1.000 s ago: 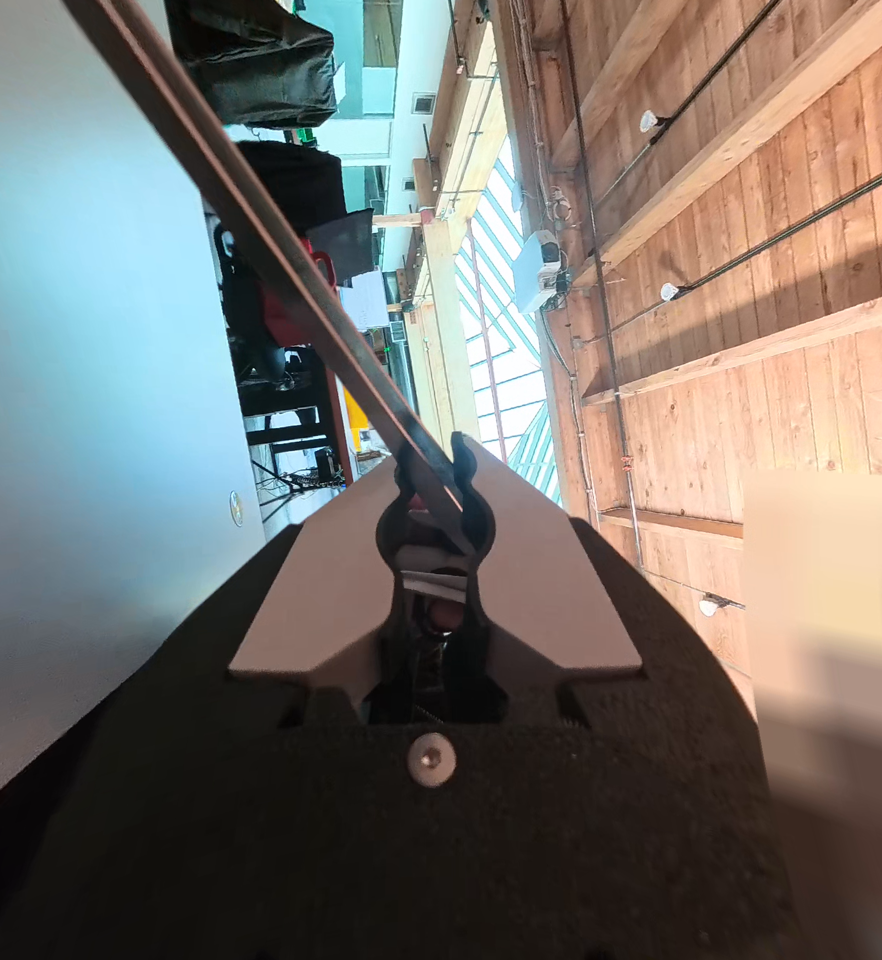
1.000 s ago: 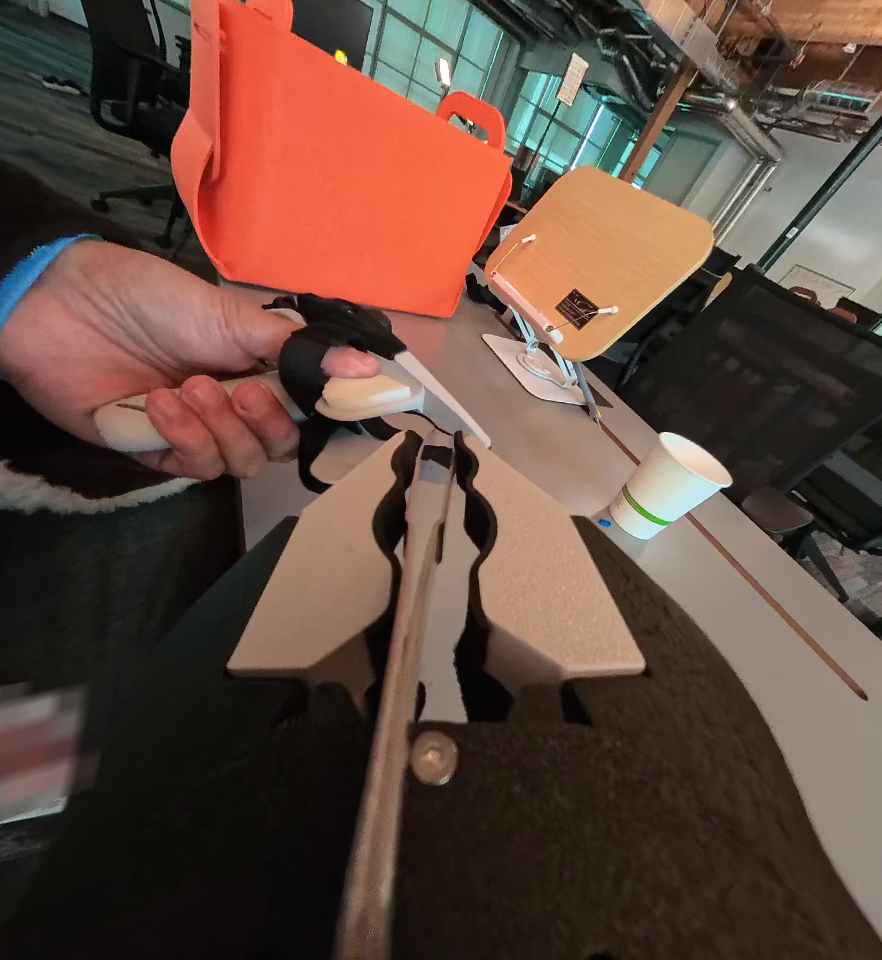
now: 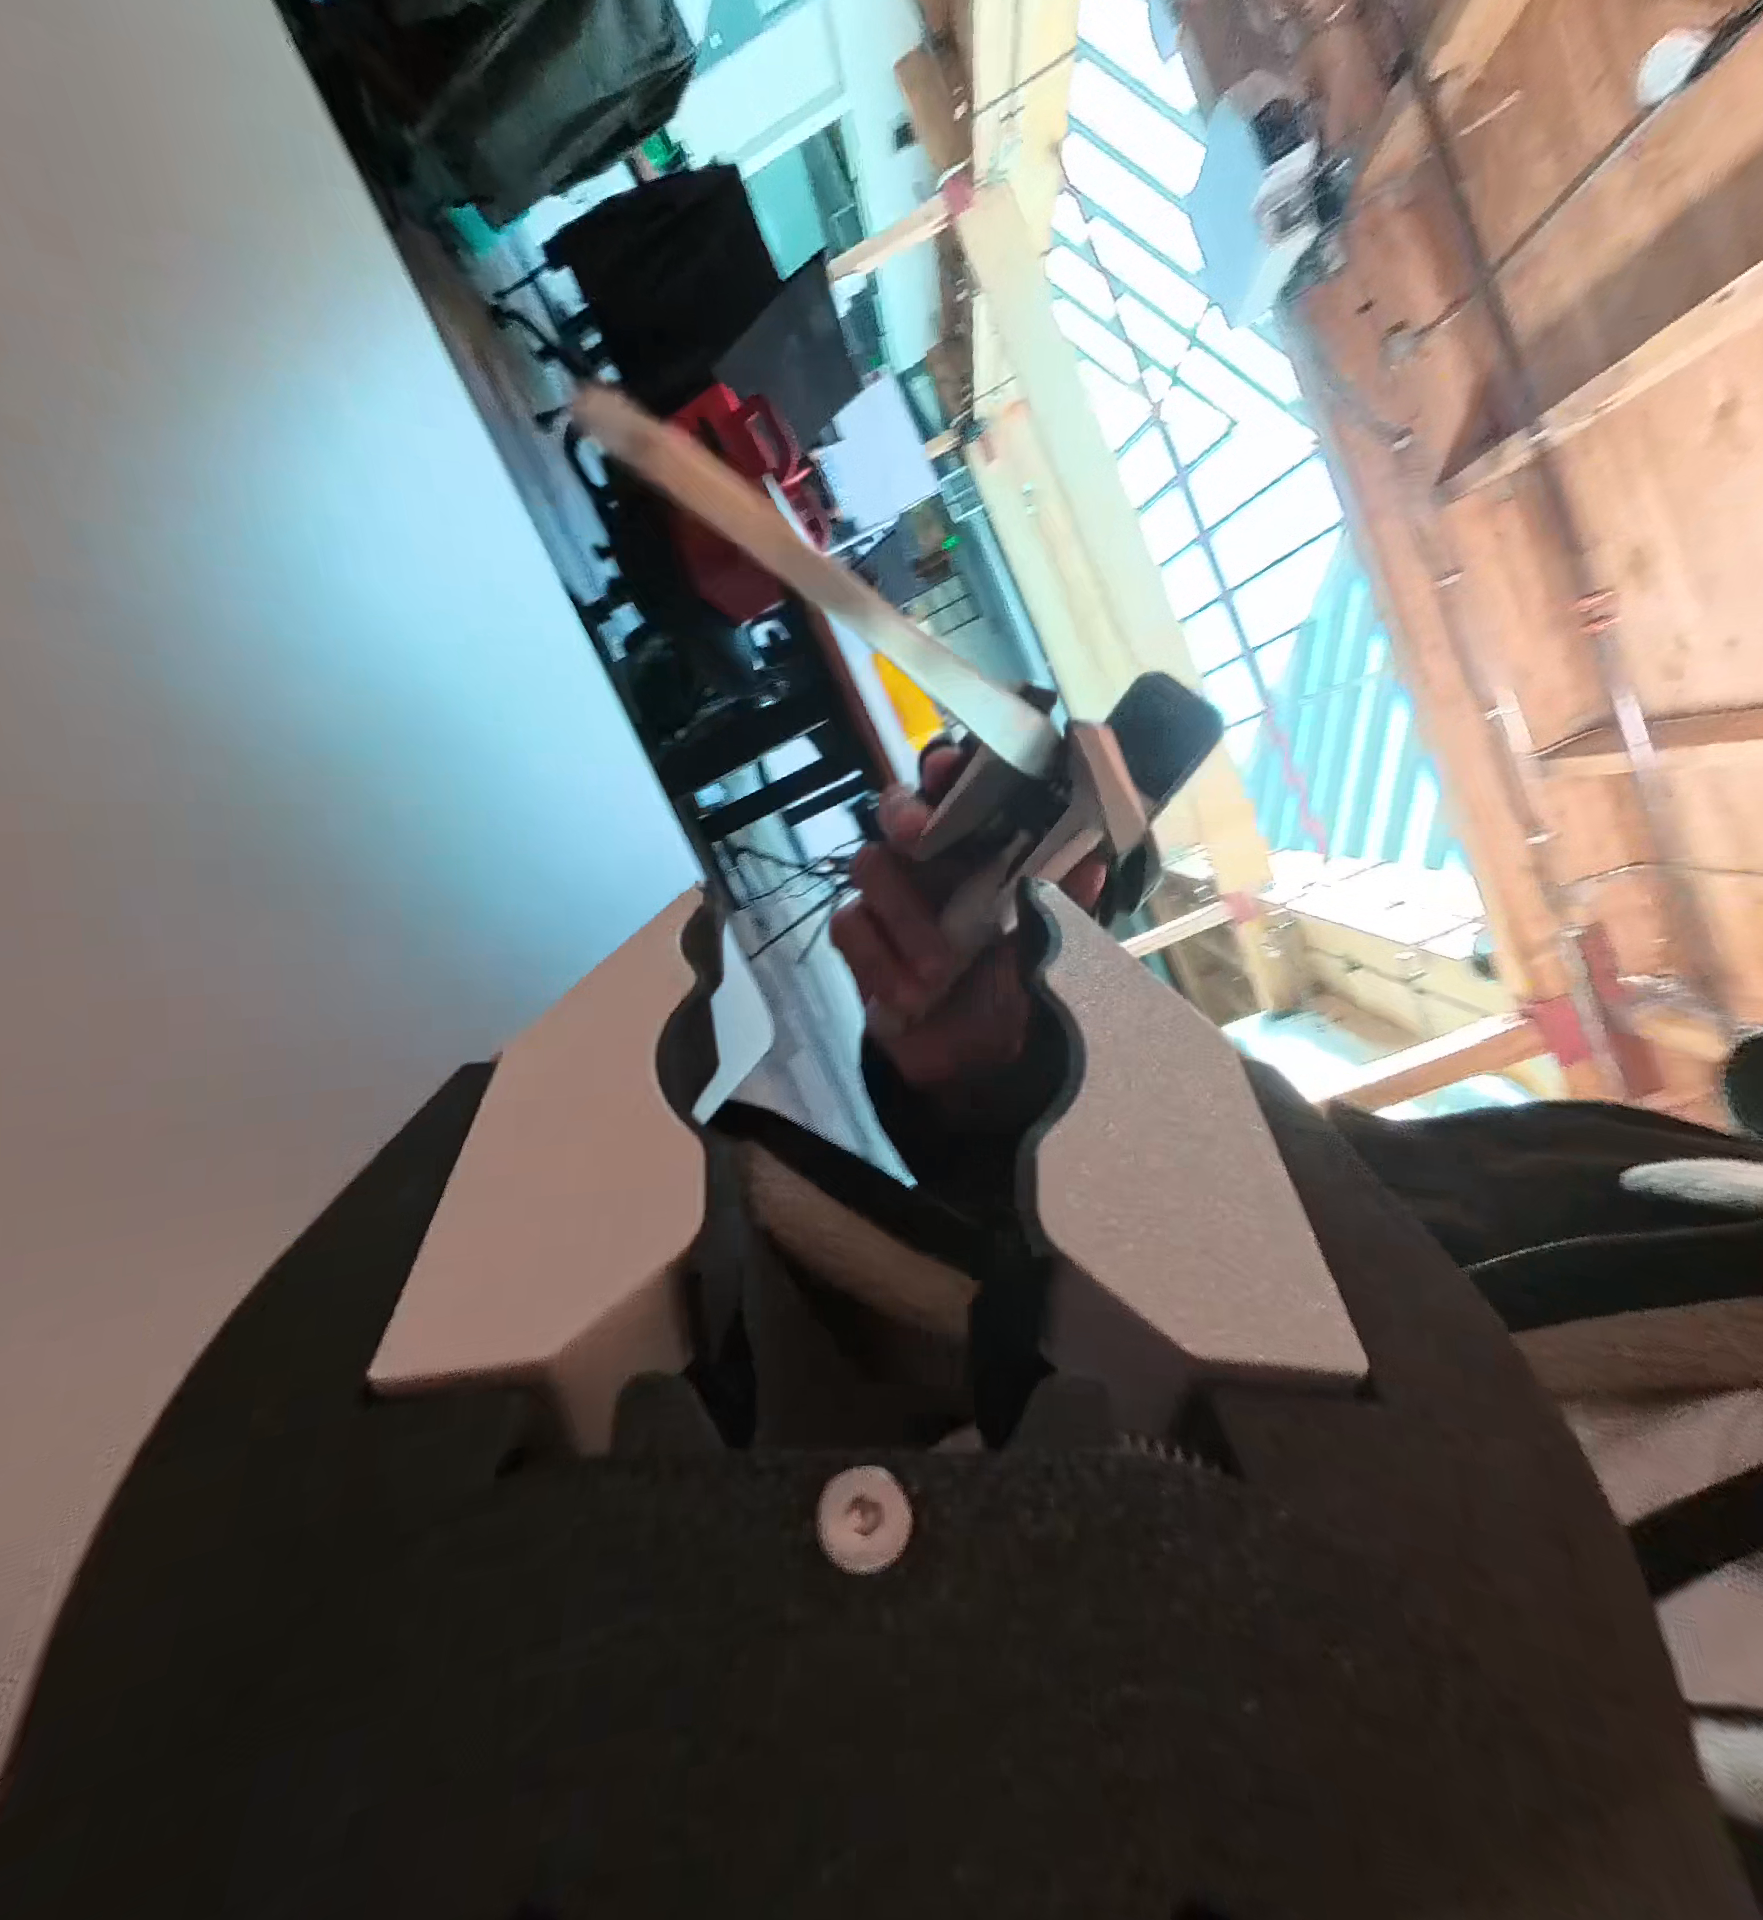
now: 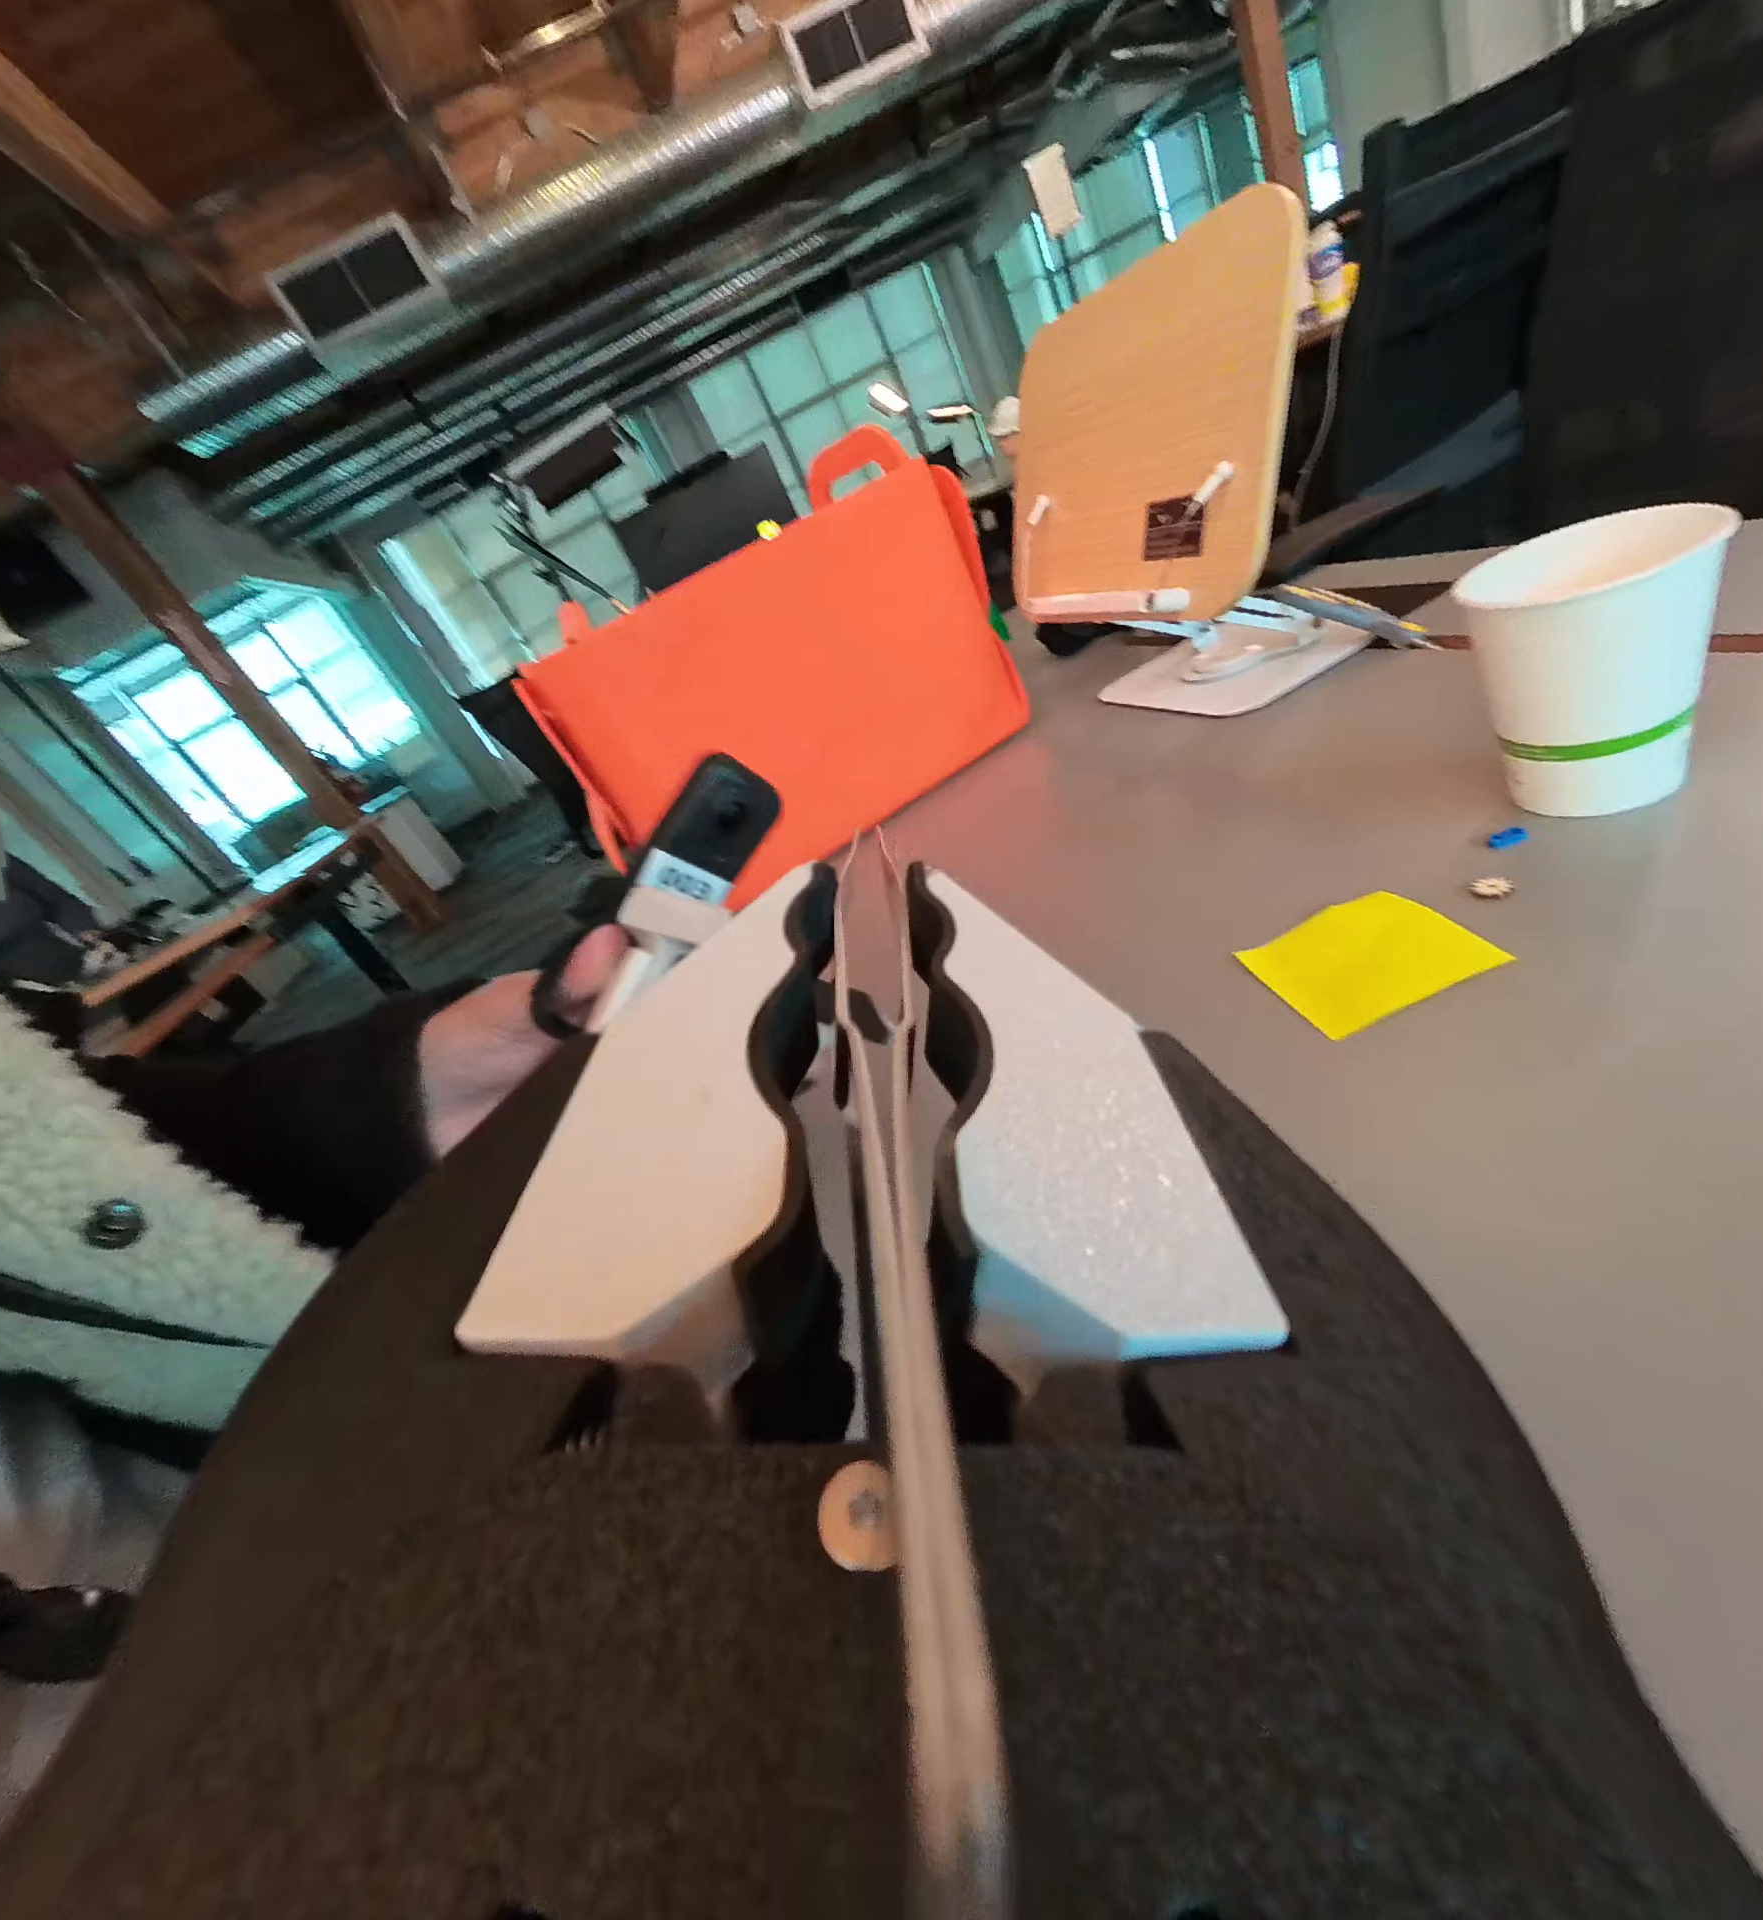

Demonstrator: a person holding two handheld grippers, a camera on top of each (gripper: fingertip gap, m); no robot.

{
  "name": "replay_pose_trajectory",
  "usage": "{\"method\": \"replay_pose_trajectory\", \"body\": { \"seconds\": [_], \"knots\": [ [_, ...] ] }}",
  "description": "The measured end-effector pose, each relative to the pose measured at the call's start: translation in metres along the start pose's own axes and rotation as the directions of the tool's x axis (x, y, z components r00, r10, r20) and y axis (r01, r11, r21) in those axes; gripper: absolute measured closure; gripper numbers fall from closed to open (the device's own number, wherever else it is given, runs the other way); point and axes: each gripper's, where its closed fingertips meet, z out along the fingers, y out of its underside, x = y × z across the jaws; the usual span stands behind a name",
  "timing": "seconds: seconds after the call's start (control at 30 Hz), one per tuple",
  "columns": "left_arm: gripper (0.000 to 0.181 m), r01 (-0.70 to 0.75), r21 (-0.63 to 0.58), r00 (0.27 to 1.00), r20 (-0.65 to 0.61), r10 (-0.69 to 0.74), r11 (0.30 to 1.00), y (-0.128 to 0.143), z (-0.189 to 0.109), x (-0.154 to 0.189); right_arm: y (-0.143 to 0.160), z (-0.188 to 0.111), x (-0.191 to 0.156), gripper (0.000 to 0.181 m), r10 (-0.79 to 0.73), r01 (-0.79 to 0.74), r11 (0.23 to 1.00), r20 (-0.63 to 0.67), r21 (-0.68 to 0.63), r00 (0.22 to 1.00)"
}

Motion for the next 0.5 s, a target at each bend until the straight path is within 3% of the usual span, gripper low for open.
{"method": "replay_pose_trajectory", "body": {
  "seconds": [0.1, 0.17, 0.2, 0.27, 0.3, 0.5],
  "knots": [
    [0.103, 0.048, 0.044, 0.997, -0.067, -0.045, 0.998, -0.005, 0.011, 0.008, 0.002, 0.005, -0.012, 0.168, 0.000, 0.000, 1.000, 0.042, 0.002, 0.999],
    [0.104, 0.076, 0.079, 0.990, -0.129, -0.065, 0.994, -0.012, 0.013, 0.018, 0.008, 0.009, -0.020, 0.168, -0.050, 0.052, 0.998, 0.058, -0.025, 0.997],
    [0.115, 0.080, 0.101, 0.987, -0.148, -0.065, 0.992, -0.016, 0.012, 0.021, 0.012, 0.011, -0.023, 0.168, -0.072, 0.074, 0.996, 0.060, -0.041, 0.996],
    [0.160, 0.105, 0.127, 0.976, -0.201, -0.079, 0.986, -0.023, 0.005, 0.025, 0.019, 0.014, -0.028, 0.168, -0.103, 0.109, 0.992, 0.081, -0.071, 0.991],
    [0.170, 0.132, 0.124, 0.970, -0.220, -0.103, 0.983, -0.023, 0.003, 0.023, 0.020, 0.015, -0.031, 0.168, -0.119, 0.125, 0.990, 0.090, -0.067, 0.989],
    [0.173, 0.194, 0.082, 0.965, -0.194, -0.175, 0.978, -0.021, 0.002, 0.013, 0.029, 0.017, -0.031, 0.168, -0.234, 0.241, 0.965, 0.075, -0.100, 0.969]
  ]
}}
